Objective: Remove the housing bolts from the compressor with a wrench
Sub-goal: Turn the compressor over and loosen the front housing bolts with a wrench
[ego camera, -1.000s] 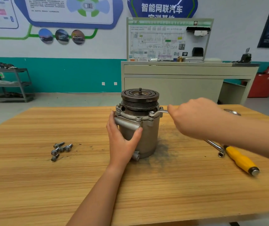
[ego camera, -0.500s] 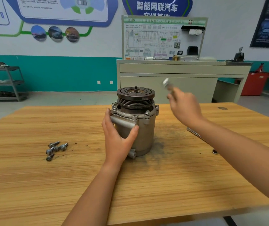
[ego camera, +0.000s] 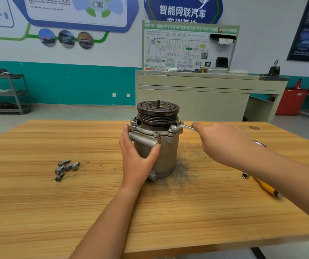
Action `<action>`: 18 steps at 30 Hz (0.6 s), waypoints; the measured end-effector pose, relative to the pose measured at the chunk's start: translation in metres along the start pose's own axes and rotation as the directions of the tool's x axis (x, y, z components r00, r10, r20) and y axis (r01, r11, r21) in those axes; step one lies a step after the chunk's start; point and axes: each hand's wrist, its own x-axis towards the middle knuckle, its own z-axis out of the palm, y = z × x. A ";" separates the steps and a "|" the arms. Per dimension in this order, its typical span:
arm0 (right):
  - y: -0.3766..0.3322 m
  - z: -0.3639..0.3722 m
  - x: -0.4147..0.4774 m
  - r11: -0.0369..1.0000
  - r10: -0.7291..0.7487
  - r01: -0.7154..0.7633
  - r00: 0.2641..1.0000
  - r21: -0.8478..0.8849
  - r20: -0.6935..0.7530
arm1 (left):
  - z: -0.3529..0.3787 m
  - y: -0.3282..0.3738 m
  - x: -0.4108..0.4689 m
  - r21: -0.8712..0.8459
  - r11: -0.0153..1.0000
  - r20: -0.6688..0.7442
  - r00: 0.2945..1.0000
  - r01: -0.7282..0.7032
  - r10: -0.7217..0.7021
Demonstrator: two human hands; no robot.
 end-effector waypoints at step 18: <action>0.023 0.016 0.030 0.954 -0.173 0.169 0.985 -0.249 0.010 | 0.002 0.000 -0.001 -0.026 0.999 -0.004 0.999 0.034 -0.035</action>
